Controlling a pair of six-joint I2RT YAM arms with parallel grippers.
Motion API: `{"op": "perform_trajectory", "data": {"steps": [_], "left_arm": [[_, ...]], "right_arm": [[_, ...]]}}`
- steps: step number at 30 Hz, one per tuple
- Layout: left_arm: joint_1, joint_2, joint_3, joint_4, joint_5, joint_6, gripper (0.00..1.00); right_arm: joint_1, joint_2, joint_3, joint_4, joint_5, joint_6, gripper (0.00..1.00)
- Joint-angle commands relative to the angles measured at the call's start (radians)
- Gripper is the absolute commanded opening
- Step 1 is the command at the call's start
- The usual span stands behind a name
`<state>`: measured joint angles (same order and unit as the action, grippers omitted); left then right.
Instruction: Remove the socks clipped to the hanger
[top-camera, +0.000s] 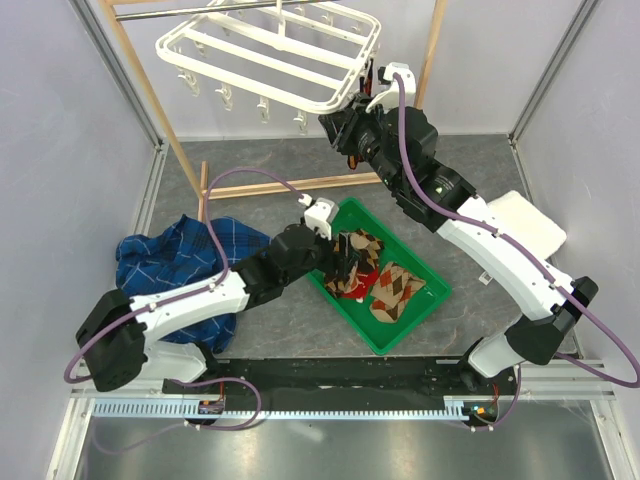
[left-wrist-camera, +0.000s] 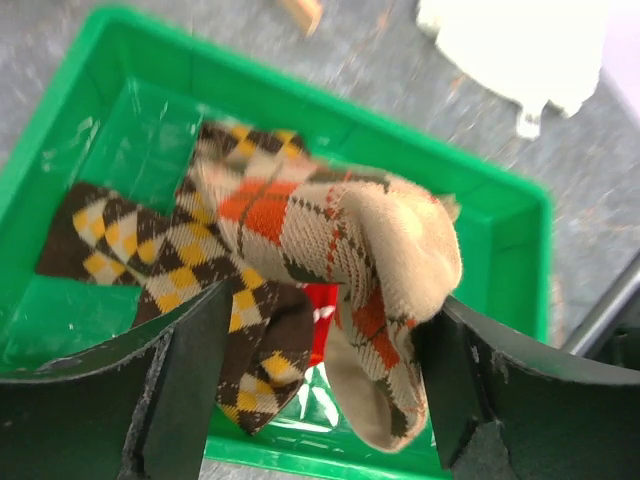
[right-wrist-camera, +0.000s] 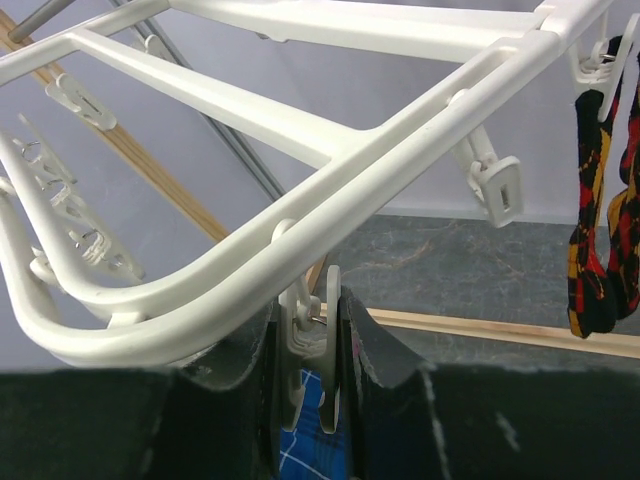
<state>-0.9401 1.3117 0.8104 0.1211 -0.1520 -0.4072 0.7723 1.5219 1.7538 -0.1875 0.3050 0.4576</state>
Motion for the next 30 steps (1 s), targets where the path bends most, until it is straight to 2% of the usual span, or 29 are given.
{"op": "perform_trajectory", "data": {"steps": [1, 5, 7, 8, 10, 14, 22, 26, 30], "left_arm": [[-0.005, -0.080, 0.012, 0.081, -0.015, 0.036, 0.79], [-0.003, -0.040, -0.019, 0.124, 0.018, -0.005, 0.77], [-0.006, 0.007, -0.033, 0.153, 0.089, -0.057, 0.74], [-0.008, 0.027, -0.034, 0.169, 0.121, -0.074, 0.70], [-0.038, 0.069, -0.019, 0.192, 0.149, -0.094, 0.67], [-0.058, 0.075, -0.002, 0.169, 0.121, -0.100, 0.66], [-0.058, -0.035, -0.022, -0.029, -0.092, -0.110, 0.67], [-0.060, -0.011, -0.080, 0.008, -0.087, -0.149, 0.67], [-0.057, 0.105, -0.103, 0.066, -0.029, -0.183, 0.67]], "right_arm": [[-0.001, 0.007, 0.032, 0.034, -0.046, 0.033, 0.00], [-0.002, 0.009, 0.035, 0.036, -0.053, 0.044, 0.00], [-0.002, 0.009, 0.033, 0.036, -0.055, 0.047, 0.00], [-0.001, 0.011, 0.032, 0.036, -0.056, 0.049, 0.00], [-0.001, 0.012, 0.032, 0.036, -0.058, 0.053, 0.00], [-0.001, 0.011, 0.030, 0.033, -0.067, 0.056, 0.00], [-0.001, 0.004, 0.027, 0.031, -0.073, 0.064, 0.00], [0.001, 0.007, 0.029, 0.036, -0.081, 0.072, 0.00], [-0.001, 0.004, 0.012, 0.045, -0.092, 0.087, 0.02]]}}
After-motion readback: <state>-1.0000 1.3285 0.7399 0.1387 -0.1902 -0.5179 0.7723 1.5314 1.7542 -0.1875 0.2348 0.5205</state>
